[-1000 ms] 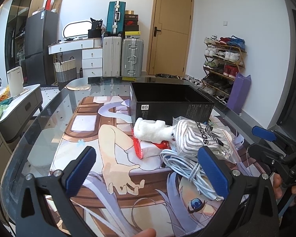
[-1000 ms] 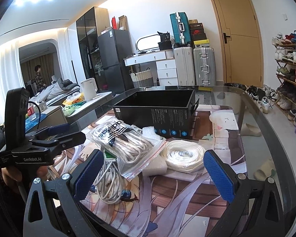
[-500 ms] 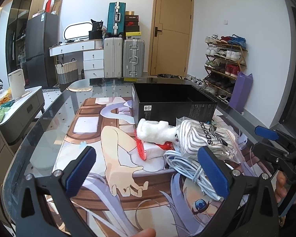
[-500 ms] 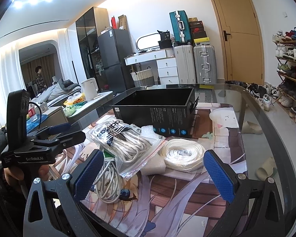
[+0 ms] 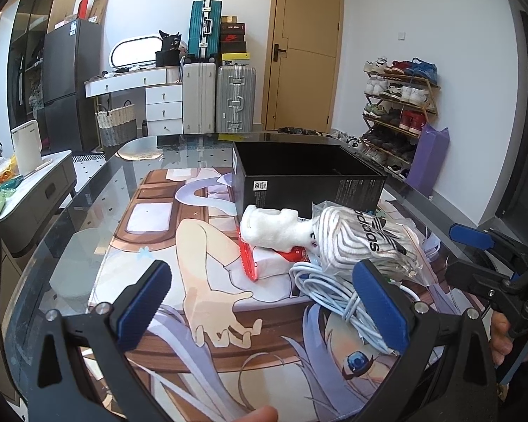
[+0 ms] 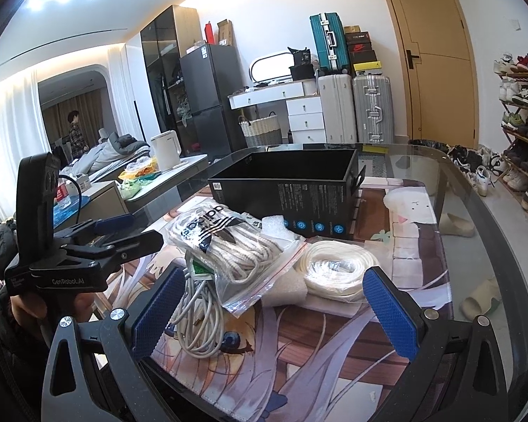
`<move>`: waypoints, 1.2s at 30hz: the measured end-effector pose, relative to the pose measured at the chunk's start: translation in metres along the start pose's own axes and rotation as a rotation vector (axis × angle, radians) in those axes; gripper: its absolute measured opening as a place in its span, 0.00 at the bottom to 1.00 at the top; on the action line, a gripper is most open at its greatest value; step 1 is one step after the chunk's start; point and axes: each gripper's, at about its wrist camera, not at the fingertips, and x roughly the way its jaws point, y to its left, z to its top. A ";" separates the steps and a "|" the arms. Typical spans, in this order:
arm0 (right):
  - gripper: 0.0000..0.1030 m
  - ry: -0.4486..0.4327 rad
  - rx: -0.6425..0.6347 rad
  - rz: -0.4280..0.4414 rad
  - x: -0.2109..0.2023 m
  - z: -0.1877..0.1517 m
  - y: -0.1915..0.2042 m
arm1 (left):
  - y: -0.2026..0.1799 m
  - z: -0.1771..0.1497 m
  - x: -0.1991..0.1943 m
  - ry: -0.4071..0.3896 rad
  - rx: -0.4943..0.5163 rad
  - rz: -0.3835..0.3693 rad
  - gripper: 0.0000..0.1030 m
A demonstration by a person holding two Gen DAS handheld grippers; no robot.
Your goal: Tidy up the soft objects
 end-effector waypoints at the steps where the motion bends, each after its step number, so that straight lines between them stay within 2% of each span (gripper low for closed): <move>1: 1.00 0.001 -0.001 0.002 0.001 0.001 0.000 | 0.000 0.000 0.000 0.002 0.000 -0.001 1.00; 15: 1.00 0.007 -0.072 -0.011 0.014 0.017 0.010 | -0.002 0.001 -0.002 -0.002 0.008 0.016 1.00; 20: 1.00 0.044 -0.111 0.009 0.028 0.024 0.016 | 0.000 0.002 -0.004 -0.004 0.005 0.018 1.00; 25: 1.00 0.089 -0.163 -0.011 0.046 0.027 0.025 | 0.004 0.002 -0.003 0.000 0.003 0.025 1.00; 36: 1.00 0.144 -0.198 0.069 0.071 0.040 0.035 | 0.015 0.005 -0.003 0.000 -0.021 0.030 1.00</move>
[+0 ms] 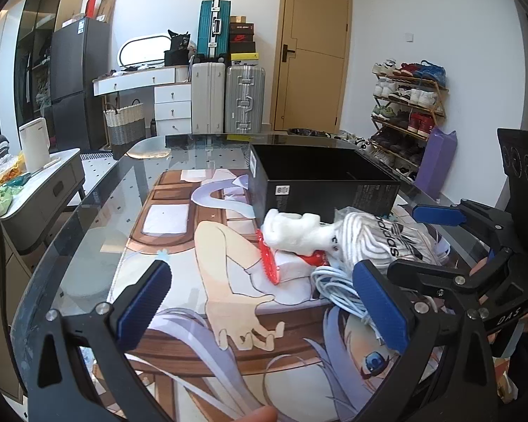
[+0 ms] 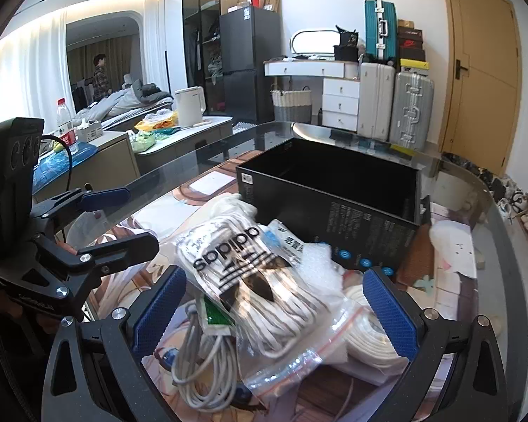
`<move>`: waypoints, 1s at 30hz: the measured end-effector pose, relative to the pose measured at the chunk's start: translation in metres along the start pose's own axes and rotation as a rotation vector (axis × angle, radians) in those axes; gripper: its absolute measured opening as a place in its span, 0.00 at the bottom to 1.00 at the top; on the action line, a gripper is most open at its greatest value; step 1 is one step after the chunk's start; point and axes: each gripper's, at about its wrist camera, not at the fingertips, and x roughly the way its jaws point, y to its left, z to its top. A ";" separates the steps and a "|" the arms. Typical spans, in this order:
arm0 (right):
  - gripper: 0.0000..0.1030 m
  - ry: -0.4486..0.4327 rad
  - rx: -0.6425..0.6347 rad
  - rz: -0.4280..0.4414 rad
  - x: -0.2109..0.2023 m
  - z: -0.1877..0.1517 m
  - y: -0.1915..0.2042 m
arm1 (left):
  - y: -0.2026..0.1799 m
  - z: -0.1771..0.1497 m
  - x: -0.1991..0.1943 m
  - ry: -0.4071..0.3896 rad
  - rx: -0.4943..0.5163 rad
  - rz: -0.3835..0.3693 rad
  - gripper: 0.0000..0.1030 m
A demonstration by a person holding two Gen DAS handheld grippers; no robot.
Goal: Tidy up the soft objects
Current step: 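Grasp the clear Adidas rope bag with the right gripper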
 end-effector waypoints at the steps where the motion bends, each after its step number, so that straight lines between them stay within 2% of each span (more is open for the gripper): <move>1: 1.00 0.004 -0.009 0.010 0.003 0.002 0.001 | 0.001 0.000 0.001 0.002 -0.003 0.000 1.00; 4: 0.98 0.019 -0.044 0.013 0.011 0.007 0.007 | 0.004 0.000 0.002 0.005 -0.008 0.003 1.00; 5: 0.96 0.027 -0.051 0.025 0.013 0.009 0.008 | 0.005 0.000 0.003 0.005 -0.008 0.007 1.00; 7: 0.84 0.051 -0.070 0.036 0.020 0.010 0.011 | 0.005 0.000 0.003 0.006 -0.007 0.007 1.00; 11: 0.79 0.069 -0.068 0.035 0.026 0.009 0.014 | 0.006 0.000 0.004 0.007 -0.007 0.006 1.00; 14: 0.72 0.059 -0.061 0.041 0.025 0.006 0.014 | 0.007 -0.001 0.004 0.012 -0.009 0.007 1.00; 18: 0.54 0.020 -0.046 0.031 0.015 0.003 0.011 | 0.008 0.000 0.003 0.008 -0.008 0.006 1.00; 19: 0.46 0.001 -0.039 0.026 0.011 0.003 0.010 | 0.008 -0.001 0.003 0.008 -0.008 0.006 1.00; 30: 0.41 -0.136 0.121 0.000 -0.040 -0.009 -0.015 | 0.004 -0.005 0.009 0.036 -0.001 -0.003 1.00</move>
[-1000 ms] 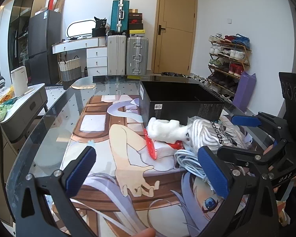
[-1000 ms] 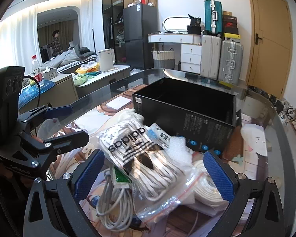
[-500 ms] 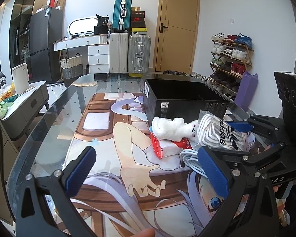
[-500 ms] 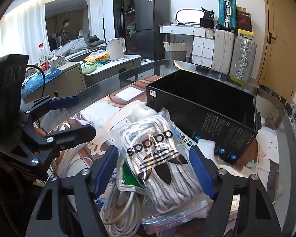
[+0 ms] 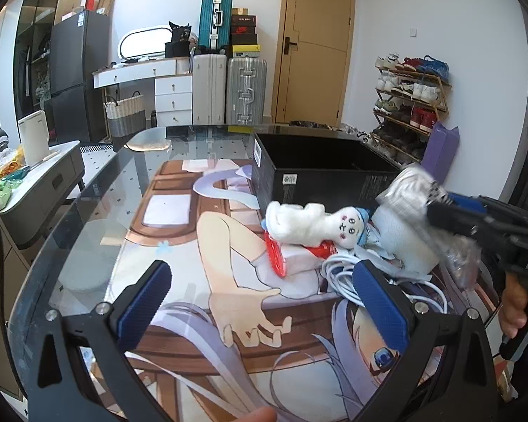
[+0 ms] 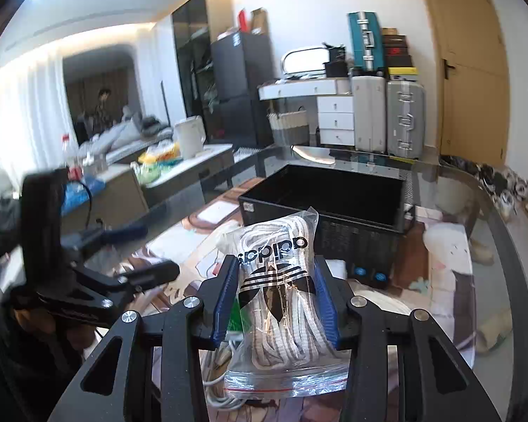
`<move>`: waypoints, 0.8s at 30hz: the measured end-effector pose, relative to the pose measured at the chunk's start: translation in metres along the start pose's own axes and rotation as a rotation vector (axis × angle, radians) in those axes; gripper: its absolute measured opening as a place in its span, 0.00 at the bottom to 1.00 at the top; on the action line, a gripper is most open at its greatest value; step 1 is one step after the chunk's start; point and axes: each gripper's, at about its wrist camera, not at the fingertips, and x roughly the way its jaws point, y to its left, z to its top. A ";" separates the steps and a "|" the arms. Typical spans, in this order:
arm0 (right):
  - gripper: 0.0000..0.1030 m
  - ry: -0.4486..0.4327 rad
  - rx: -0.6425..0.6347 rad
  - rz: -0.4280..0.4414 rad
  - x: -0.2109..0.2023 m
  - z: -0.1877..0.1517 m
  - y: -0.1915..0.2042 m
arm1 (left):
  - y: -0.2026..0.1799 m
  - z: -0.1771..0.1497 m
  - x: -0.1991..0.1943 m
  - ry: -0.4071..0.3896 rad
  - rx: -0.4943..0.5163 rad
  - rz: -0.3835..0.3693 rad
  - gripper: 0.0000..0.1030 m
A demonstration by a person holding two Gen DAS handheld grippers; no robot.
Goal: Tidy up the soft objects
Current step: 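Grasp the clear Adidas rope bag with the right gripper, then lift the rope bag with the right gripper while the left gripper grasps the white cable coil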
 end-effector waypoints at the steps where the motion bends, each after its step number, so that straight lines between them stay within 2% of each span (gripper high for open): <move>1: 0.41 -0.015 0.019 -0.014 -0.006 -0.002 -0.004 | -0.001 0.000 0.001 0.003 0.002 -0.004 1.00; 8: 0.41 -0.092 0.097 -0.087 -0.031 -0.014 -0.017 | -0.022 -0.004 -0.001 0.056 0.031 -0.083 1.00; 12: 0.41 -0.100 0.107 -0.102 -0.035 -0.017 -0.020 | -0.040 -0.007 -0.005 0.075 0.064 -0.116 1.00; 24: 0.41 -0.138 0.133 -0.141 -0.050 -0.019 -0.026 | -0.086 -0.005 0.009 0.165 0.095 -0.163 1.00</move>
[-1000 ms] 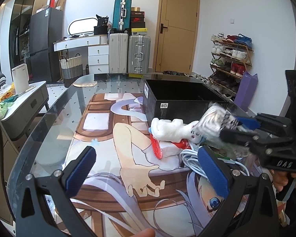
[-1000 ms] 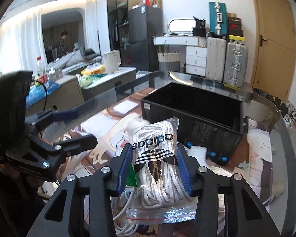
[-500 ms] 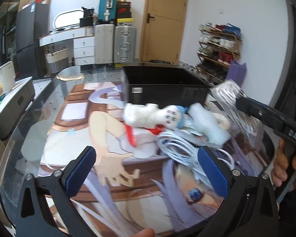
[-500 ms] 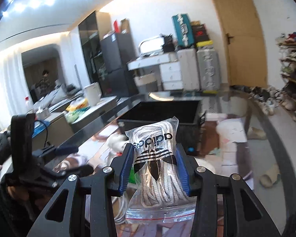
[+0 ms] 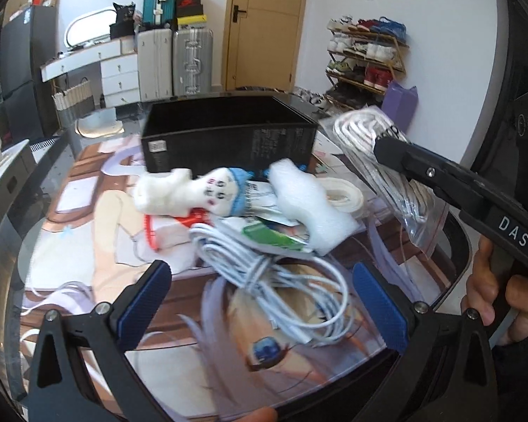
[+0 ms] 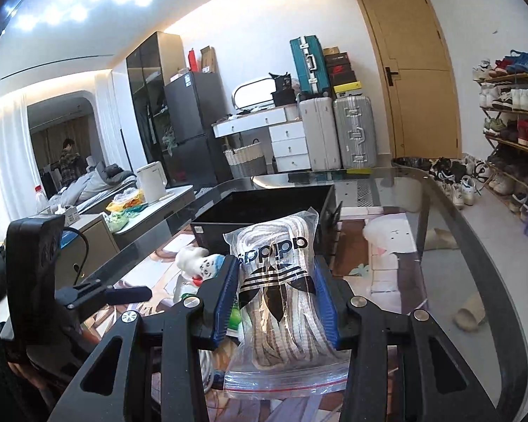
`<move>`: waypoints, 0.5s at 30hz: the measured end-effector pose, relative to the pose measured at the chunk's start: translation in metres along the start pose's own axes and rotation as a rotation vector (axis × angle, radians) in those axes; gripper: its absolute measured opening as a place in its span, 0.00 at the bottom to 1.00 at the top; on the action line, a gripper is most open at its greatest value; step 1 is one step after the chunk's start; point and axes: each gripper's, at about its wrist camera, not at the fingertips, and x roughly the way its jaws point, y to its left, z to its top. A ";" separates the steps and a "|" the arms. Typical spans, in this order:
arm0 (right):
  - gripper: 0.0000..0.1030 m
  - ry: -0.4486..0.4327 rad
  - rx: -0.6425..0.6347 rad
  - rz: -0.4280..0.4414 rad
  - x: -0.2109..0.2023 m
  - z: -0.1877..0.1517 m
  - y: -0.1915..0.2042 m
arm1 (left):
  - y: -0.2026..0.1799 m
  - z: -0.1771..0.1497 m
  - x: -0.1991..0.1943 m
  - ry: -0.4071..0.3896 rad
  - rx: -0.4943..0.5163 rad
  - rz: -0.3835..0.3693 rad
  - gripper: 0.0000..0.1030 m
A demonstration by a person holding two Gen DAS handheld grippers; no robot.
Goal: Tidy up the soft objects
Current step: 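Lift the rope bag with the right gripper while the left gripper grasps the white cable coil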
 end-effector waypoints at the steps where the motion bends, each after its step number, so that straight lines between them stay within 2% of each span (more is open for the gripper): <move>1: 0.41 -0.006 0.007 -0.005 -0.001 0.001 -0.002 | -0.002 0.001 0.002 0.006 -0.003 -0.002 1.00; 8: 0.41 -0.009 0.020 -0.013 -0.002 0.001 -0.006 | -0.012 0.005 0.021 0.058 0.014 0.074 1.00; 11: 0.41 0.002 0.022 -0.003 0.001 -0.001 -0.004 | -0.001 -0.001 0.022 0.095 0.004 0.089 1.00; 15: 0.41 0.013 0.019 0.013 0.004 -0.002 -0.003 | 0.016 -0.006 0.018 0.097 -0.023 0.101 1.00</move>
